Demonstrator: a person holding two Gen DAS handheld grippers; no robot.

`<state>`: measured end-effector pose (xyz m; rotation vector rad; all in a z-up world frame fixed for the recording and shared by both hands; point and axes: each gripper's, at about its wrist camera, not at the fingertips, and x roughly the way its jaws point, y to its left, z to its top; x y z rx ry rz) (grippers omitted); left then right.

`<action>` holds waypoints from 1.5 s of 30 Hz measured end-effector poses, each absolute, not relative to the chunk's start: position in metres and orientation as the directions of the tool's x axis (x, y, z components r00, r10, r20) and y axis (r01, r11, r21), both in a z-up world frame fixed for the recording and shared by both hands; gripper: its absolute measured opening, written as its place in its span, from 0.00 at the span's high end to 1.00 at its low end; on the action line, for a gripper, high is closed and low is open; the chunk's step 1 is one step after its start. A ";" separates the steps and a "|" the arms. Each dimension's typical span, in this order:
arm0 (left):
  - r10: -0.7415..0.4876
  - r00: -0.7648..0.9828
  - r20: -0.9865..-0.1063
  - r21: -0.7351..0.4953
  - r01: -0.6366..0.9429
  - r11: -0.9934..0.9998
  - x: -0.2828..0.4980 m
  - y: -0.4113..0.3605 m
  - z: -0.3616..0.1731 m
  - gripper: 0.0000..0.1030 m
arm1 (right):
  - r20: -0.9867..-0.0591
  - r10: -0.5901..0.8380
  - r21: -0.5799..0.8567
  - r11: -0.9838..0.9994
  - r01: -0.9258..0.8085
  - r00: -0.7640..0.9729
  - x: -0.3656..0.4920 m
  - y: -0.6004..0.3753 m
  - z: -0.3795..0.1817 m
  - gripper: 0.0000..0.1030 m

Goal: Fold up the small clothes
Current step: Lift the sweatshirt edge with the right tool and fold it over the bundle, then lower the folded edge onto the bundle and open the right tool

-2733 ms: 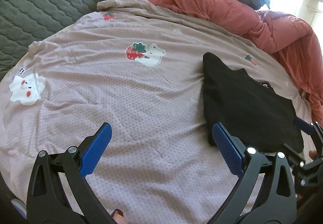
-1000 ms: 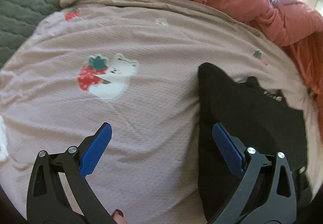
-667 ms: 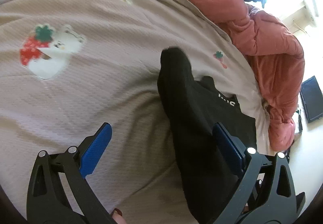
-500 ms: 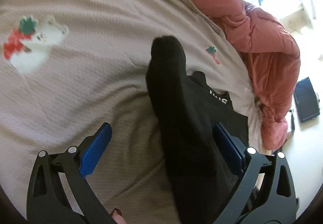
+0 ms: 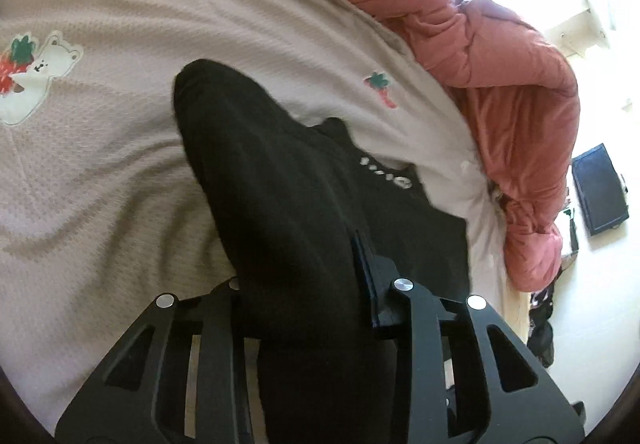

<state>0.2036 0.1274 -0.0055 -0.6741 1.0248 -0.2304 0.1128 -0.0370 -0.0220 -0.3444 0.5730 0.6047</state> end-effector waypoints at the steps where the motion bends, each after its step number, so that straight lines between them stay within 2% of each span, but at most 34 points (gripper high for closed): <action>1: -0.476 0.520 -0.709 -0.613 -0.123 0.780 0.203 0.124 -0.002 0.79 | -0.595 0.442 -0.105 0.785 -0.610 0.671 0.115 -0.044 -0.019 0.89; 8: -0.441 0.545 -0.714 -0.548 -0.042 0.835 0.201 0.072 0.039 0.79 | -0.549 0.456 0.007 0.841 -0.542 0.700 0.112 -0.096 0.000 0.93; 16: -0.432 0.532 -0.728 -0.499 0.020 0.866 0.209 0.003 0.056 0.79 | -0.535 0.446 0.100 0.877 -0.470 0.718 0.113 -0.154 0.001 0.93; 30: -0.401 0.458 -0.793 -0.410 0.085 0.908 0.220 -0.073 0.039 0.78 | -0.572 0.438 0.244 0.898 -0.366 0.693 0.120 -0.220 -0.024 0.93; 45: -0.365 0.428 -0.827 -0.355 0.108 0.929 0.227 -0.101 0.023 0.76 | -0.602 0.438 0.291 0.899 -0.327 0.667 0.127 -0.232 -0.038 0.93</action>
